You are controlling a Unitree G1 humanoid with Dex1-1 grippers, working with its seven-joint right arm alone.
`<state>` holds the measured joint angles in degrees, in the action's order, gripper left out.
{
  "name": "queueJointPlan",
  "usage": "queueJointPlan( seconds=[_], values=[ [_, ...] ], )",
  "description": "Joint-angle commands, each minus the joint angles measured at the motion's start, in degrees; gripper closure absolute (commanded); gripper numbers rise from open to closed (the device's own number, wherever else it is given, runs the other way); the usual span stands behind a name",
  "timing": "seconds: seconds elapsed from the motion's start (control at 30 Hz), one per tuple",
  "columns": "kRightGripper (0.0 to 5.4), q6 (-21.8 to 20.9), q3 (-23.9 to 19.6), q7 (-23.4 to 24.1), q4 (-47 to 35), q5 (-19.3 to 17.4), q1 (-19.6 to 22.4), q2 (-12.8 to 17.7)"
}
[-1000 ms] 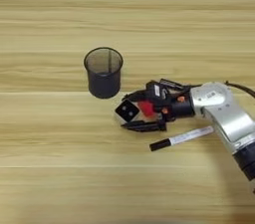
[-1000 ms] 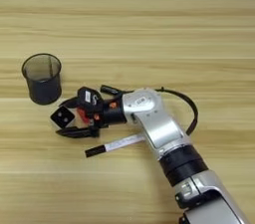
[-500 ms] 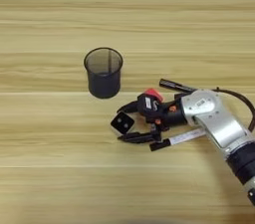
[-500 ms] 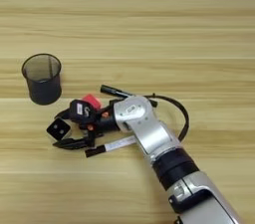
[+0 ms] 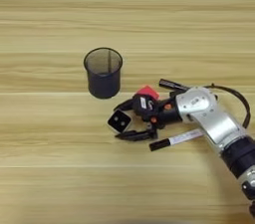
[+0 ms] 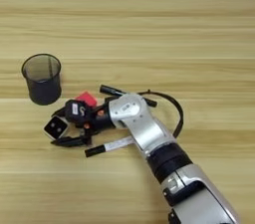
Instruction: Move the objects on the table
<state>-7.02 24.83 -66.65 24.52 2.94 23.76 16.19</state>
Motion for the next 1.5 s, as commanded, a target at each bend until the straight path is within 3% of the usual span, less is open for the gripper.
queueJointPlan(
  seconds=[0.03, 0.17, 0.2, 0.9, 1.23, 1.5],
  values=[
    [2.27, 0.3, 0.5, 1.7, 1.2, 1.4, 1.2, 0.3],
    [2.27, 0.0, 0.6, 1.6, 1.7, 1.6, 1.2, 0.3],
    [1.98, -0.1, 0.6, 1.6, 1.8, 1.7, 1.3, 0.3],
    [0.06, 1.4, -1.4, 1.5, 0.0, -0.4, 3.3, 0.2],
    [0.03, 5.7, -6.2, 0.0, -8.5, -5.4, 4.5, 1.2],
    [0.03, 10.0, -10.5, 1.6, -13.7, -9.5, 5.3, 0.7]
  ],
)
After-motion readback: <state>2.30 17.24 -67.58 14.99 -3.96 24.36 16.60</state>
